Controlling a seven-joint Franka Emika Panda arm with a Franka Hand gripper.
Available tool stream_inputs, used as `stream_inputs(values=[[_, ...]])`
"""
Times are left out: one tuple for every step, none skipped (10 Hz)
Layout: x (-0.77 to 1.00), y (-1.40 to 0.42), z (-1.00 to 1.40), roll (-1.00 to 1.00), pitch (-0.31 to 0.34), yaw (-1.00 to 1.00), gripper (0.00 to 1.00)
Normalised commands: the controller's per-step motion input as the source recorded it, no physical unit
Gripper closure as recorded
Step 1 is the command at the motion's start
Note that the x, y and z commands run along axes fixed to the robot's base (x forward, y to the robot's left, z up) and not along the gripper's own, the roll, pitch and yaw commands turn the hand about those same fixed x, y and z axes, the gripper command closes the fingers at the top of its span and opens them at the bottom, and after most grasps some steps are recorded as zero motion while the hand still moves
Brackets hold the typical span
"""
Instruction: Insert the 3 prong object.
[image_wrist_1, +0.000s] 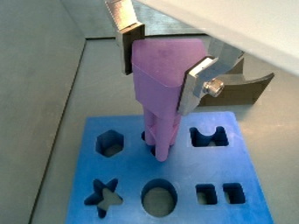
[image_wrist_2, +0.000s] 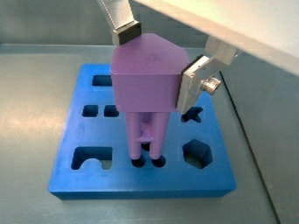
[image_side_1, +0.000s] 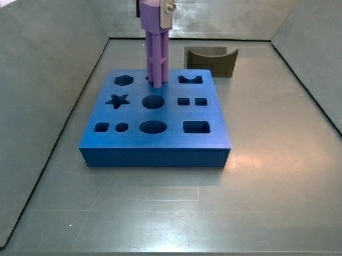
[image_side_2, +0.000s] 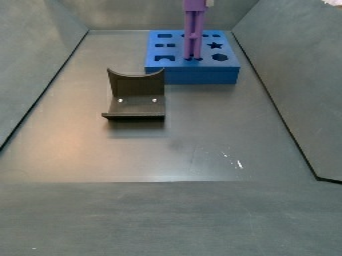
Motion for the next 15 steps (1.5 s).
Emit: stream_inputs(values=[[-0.21,0.16,-0.20,0.01,0.000,0.17,1.00],[-0.14,0.24,-0.15,0.00,-0.013,0.02,1.00],[0.00,0.22,-0.15,0.00,0.000,0.00,1.00],[0.05,0.10,-0.19,0.00,0.000,0.00,1.00],[0.25,0.00,-0.24,-0.03,0.000,0.00,1.00],[0.24,-0.01,-0.29,-0.05,-0.010,-0.01,1.00],[0.05,-0.01,-0.29,-0.06,-0.063,-0.01,1.00],[0.00,-0.05,-0.21,-0.09,-0.099,-0.02,1.00],[0.00,-0.02,-0.27,-0.09,-0.094,0.00,1.00],[0.00,0.00,-0.36,-0.06,-0.093,-0.01,1.00],[0.00,-0.02,-0.38,-0.03,-0.067,-0.05,1.00],[0.14,-0.08,-0.31,0.00,-0.006,-0.26,1.00],[0.13,-0.21,-0.29,0.00,0.000,-0.37,1.00],[0.09,-0.22,-0.27,0.00,0.000,-0.37,1.00],[0.00,-0.06,-0.17,0.00,-0.026,-0.04,1.00]])
